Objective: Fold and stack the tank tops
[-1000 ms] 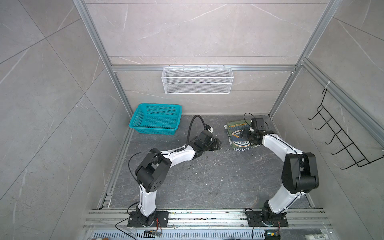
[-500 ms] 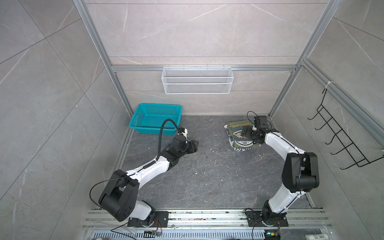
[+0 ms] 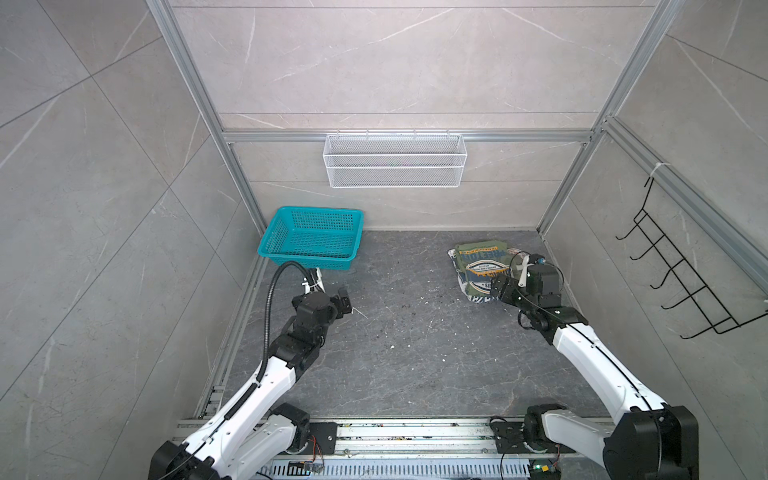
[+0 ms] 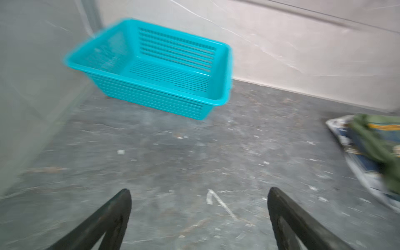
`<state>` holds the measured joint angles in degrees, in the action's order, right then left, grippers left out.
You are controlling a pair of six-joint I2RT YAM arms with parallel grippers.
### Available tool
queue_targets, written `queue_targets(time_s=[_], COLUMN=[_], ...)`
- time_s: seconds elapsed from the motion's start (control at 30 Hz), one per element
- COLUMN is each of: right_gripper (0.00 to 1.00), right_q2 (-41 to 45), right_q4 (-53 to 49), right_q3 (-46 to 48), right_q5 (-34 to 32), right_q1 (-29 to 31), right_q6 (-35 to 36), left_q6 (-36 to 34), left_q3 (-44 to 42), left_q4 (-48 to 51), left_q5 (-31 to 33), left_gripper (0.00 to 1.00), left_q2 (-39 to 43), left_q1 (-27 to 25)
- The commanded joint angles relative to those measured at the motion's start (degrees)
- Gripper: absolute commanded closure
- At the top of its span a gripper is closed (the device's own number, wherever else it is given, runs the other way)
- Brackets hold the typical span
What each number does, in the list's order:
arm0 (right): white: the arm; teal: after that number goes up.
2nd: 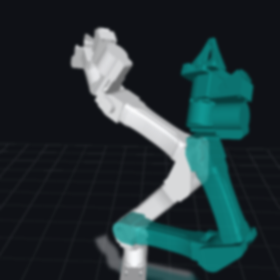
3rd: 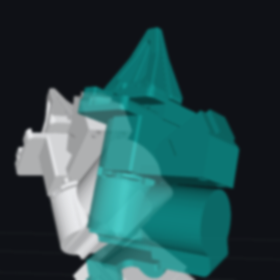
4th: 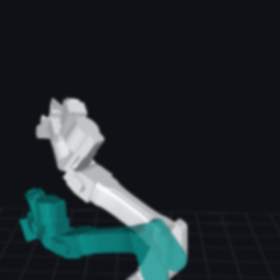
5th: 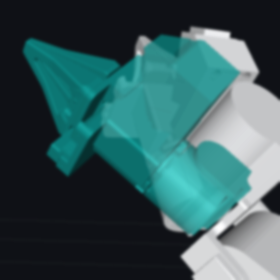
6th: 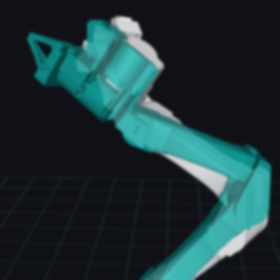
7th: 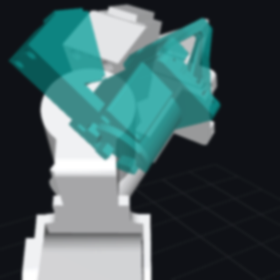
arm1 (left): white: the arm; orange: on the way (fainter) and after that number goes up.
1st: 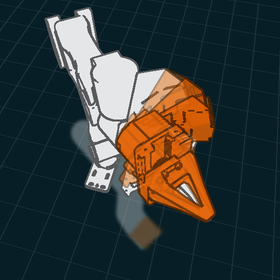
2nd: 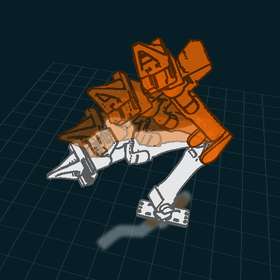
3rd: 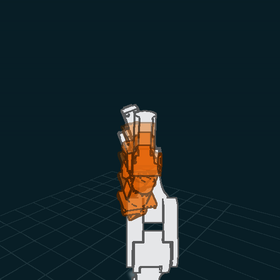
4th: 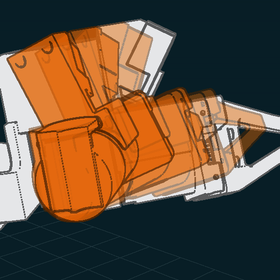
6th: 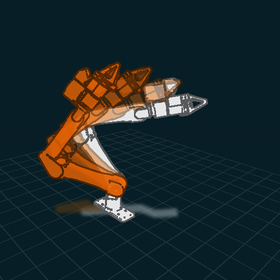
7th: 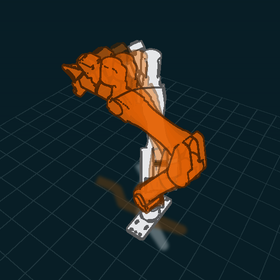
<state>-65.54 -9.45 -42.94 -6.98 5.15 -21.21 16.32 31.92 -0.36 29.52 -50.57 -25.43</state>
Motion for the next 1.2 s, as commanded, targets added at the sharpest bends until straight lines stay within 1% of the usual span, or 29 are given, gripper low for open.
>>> queue_targets(time_s=[0.0,0.03,0.07,0.1,0.13,0.2,0.23,0.3,0.33,0.37,0.4,0.43,0.47,0.53,0.57,0.6,0.63,0.7,0.73,0.77,0.8,0.83,0.87,0.9,0.93,1.0,1.03,1.1,1.17], right_gripper=[0.01,0.01,0.01,0.01,0.01,0.01,0.01,0.01,0.01,0.01,0.01,0.01,0.01,0.01,0.01,0.01,0.01,0.01,0.01,0.01,0.01,0.01,0.01,0.01,0.01,0.01,0.01,0.01,0.01], right_q2=[0.15,-0.91,-1.99,-3.25,-4.25,-6.38,-7.75,-10.69,-10.49,-10.32,-10.06,-10.22,-10.31,-11.08,-11.31,-11.62,-12.61,-16.81,-17.43,-17.29,-17.21,-17.43,-17.59,-17.82,-18.36,-20.08,-20.58,-20.00,-20.32], right_q4=[9.17,11.66,11.80,12.18,14.86,20.91,23.47,30.03,27.83,29.93,34.52,39.06,39.61,41.98,43.46,45.88,49.65,57.87,56.53,54.30,53.97,55.57,56.74,57.02,57.12,57.72,58.99,57.05,57.78], right_q3=[5.86,7.48,7.62,7.88,9.53,12.47,13.67,16.05,15.18,15.66,17.56,19.11,19.24,19.38,19.71,20.38,21.67,22.98,22.20,21.40,21.28,22.00,22.48,22.57,22.41,21.79,22.05,21.58,21.68], right_q5=[-12.72,-14.36,-14.46,-14.67,-15.28,-14.40,-14.73,-17.64,-18.02,-18.54,-18.72,-18.76,-18.17,-15.94,-14.56,-13.09,-11.70,-11.55,-10.00,-8.36,-7.57,-7.43,-7.44,-7.11,-6.56,-6.25,-6.53,-6.42,-6.56], right_q1=[0.22,0.21,0.21,0.29,0.37,0.31,0.60,1.11,1.34,1.79,2.33,2.32,2.32,2.32,2.32,2.32,2.48,2.38,2.37,2.46,2.54,2.51,2.55,2.58,2.58,2.63,2.65,2.60,2.66], right_q6=[0.70,1.63,2.56,3.62,4.15,6.20,6.30,7.05,7.33,9.08,10.87,11.97,12.47,14.26,15.08,16.27,17.55,18.08,18.55,19.11,19.57,19.59,19.55,19.69,20.01,20.24,20.20,19.99,20.01], left_q6=[-11.88,-13.95,-15.65,-17.86,-19.58,-19.45,-18.73,-17.87,-17.13,-16.58,-17.22,-18.94,-20.10,-20.75,-19.74,-18.08,-16.77,-15.17,-15.16,-15.46,-15.54,-15.54,-15.45,-15.07,-14.89,-14.94,-14.92,-15.02,-15.01], left_q3=[-4.73,-6.35,-7.63,-9.21,-10.56,-11.50,-11.87,-13.46,-14.31,-15.08,-15.20,-15.06,-15.20,-15.88,-15.93,-16.42,-17.77,-19.56,-19.95,-19.66,-18.23,-16.74,-15.45,-13.28,-10.50,-11.33,-10.96,-11.11,-11.03], left_q4=[-8.88,-11.53,-13.90,-16.78,-19.67,-22.89,-24.27,-28.75,-31.55,-34.16,-36.44,-37.19,-39.04,-45.26,-46.75,-48.46,-53.65,-64.97,-68.63,-64.91,-58.37,-55.85,-55.97,-52.80,-45.63,-48.83,-47.11,-48.02,-47.14], left_q5=[14.14,15.75,16.58,16.73,16.32,14.78,11.80,5.93,2.93,-0.37,-2.15,-6.67,-9.98,-13.74,-15.54,-19.61,-22.28,-25.38,-26.39,-27.33,-27.74,-27.74,-27.24,-26.79,-26.11,-26.44,-26.44,-26.26,-26.33], left_gripper=[0.00,0.00,0.00,0.00,0.00,0.00,0.01,0.01,0.01,0.01,0.01,0.01,0.01,0.01,0.01,0.01,0.01,0.01,0.01,0.00,0.00,0.00,0.00,0.00,0.00,0.00,0.00,0.00,0.00], left_q2=[0.88,0.22,-0.75,-2.43,-4.53,-8.76,-10.50,-13.62,-15.56,-17.29,-18.75,-19.31,-20.16,-22.92,-23.91,-25.11,-27.73,-35.55,-37.65,-35.86,-33.58,-33.57,-35.28,-35.97,-35.14,-35.85,-35.31,-35.64,-35.22], left_q1=[0.77,0.95,1.30,1.87,2.82,5.12,6.74,10.41,12.77,14.95,16.84,17.49,18.48,20.49,21.76,23.89,25.82,28.84,29.05,29.10,29.08,29.09,29.12,29.13,29.21,29.28,29.29,29.27,29.25])
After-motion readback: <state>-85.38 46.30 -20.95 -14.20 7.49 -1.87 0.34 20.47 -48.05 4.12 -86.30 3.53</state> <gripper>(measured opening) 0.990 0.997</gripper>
